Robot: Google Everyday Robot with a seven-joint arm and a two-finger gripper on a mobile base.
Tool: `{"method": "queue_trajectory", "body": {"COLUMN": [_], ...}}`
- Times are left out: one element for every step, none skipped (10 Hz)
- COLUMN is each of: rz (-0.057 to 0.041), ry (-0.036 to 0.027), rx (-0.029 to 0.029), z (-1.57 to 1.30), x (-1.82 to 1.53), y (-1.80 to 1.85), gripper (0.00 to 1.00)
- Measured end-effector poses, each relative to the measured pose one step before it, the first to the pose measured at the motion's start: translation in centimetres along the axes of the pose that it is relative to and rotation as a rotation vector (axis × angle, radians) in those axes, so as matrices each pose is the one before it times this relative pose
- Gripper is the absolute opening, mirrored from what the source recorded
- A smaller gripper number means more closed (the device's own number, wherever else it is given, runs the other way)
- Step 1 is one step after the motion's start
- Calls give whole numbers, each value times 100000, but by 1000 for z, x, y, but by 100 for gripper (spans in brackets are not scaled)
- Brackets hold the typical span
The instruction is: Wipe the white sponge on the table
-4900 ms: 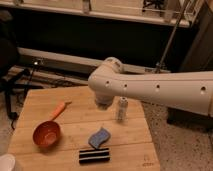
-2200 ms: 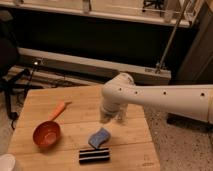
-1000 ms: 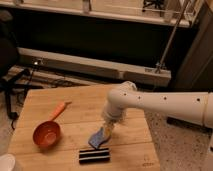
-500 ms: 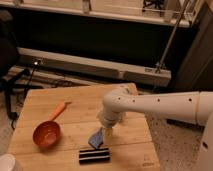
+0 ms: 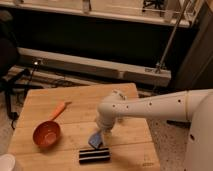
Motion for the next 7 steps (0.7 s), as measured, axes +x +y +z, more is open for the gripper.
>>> {"method": "queue_trajectory", "body": {"rz": [-2043,-2225,-1271,-1203,-1297,-1442,-992], "ry": [1841,1488,953,668,1228,1594,1200], "rx": [645,1157,1046,1376,1173,881,561], "z": [384,338,165,163,140,233,215], "x": [-6,-201,-107,-230,-98,-34,-24], "y": [6,-123,-125,-167,-54,98,170], "gripper": [80,80,80,80,80,80,80]}}
